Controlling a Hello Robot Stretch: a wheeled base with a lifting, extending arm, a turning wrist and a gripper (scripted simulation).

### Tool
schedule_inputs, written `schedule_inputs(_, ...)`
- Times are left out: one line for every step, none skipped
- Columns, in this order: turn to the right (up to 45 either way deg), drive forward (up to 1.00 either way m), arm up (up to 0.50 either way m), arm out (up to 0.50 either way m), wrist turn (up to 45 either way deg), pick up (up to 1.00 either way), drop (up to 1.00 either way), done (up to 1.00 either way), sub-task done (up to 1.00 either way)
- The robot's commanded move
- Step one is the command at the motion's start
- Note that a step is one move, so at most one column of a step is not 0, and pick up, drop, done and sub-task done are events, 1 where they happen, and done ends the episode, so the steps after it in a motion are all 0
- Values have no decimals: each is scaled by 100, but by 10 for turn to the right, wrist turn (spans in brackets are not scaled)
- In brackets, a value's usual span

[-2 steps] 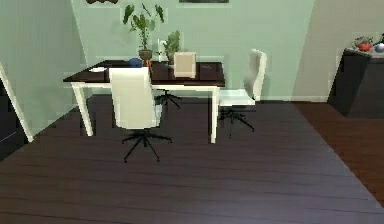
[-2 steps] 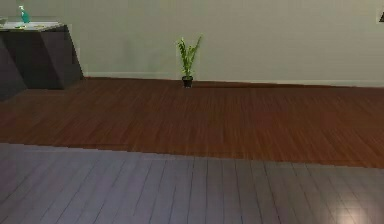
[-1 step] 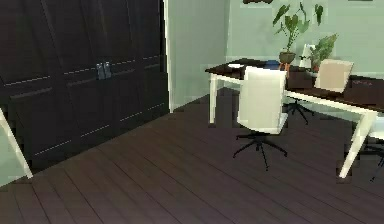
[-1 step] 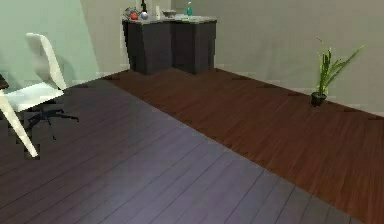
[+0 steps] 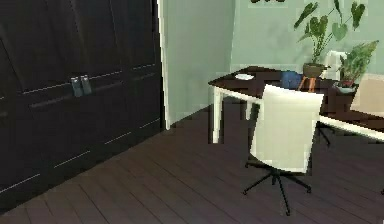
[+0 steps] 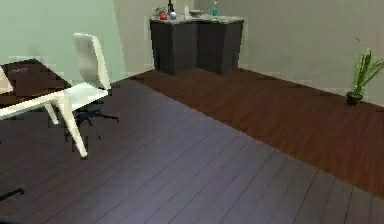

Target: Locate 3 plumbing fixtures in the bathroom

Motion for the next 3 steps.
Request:
schedule_inputs(-450, 0, 0, 0, 0, 0, 0, 0, 0)
schedule_inputs(-90, 0, 0, 0, 0, 0, 0, 0, 0)
schedule_inputs(0, 100, 0, 0, 0, 0, 0, 0, 0)
